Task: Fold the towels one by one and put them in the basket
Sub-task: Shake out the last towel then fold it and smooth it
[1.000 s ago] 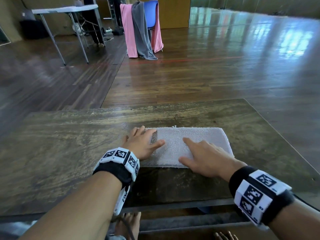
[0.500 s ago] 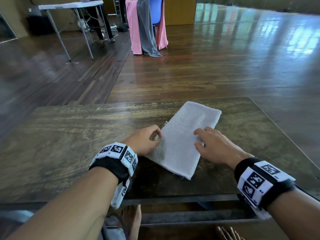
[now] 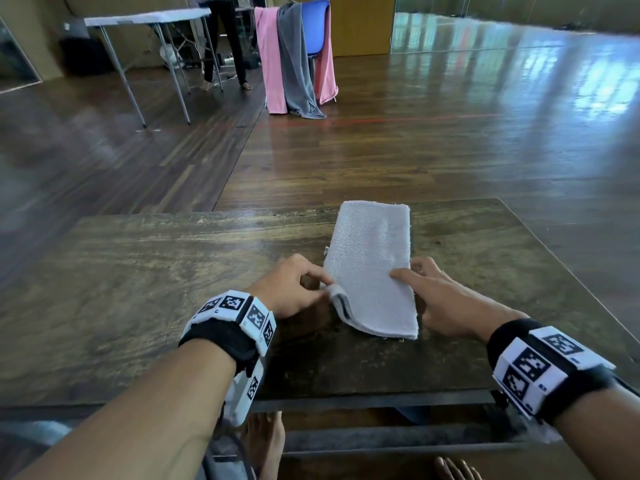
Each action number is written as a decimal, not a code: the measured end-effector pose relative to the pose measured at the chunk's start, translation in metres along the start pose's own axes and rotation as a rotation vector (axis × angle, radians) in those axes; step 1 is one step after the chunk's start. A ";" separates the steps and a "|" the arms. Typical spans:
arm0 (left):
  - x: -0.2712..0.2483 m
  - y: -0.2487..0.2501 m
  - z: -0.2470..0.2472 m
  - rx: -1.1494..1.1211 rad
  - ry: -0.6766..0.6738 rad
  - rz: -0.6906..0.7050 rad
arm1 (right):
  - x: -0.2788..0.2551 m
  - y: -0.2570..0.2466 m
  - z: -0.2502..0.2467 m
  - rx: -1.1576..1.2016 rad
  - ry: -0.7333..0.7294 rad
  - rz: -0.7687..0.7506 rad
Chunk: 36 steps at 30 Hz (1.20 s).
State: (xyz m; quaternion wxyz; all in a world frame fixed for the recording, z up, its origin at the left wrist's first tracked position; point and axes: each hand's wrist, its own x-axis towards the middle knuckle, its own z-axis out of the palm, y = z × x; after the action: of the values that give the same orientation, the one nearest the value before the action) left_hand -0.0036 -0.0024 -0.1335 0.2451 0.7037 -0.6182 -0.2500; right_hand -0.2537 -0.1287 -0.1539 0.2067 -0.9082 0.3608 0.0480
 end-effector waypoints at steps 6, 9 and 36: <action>0.015 0.010 0.004 -0.076 0.227 0.011 | -0.003 -0.002 -0.009 0.081 0.046 -0.247; 0.020 0.018 0.003 -0.151 0.343 0.032 | -0.003 -0.006 -0.012 0.083 0.064 -0.307; 0.066 0.004 0.016 -0.201 0.328 -0.472 | 0.058 -0.007 -0.011 0.767 0.356 0.285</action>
State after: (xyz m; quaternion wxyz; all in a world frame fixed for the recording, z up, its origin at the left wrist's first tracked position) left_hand -0.0099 -0.0689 -0.1462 0.3452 0.8312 -0.3618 -0.2431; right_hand -0.2069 -0.1653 -0.1546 0.4546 -0.7011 0.5040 -0.2186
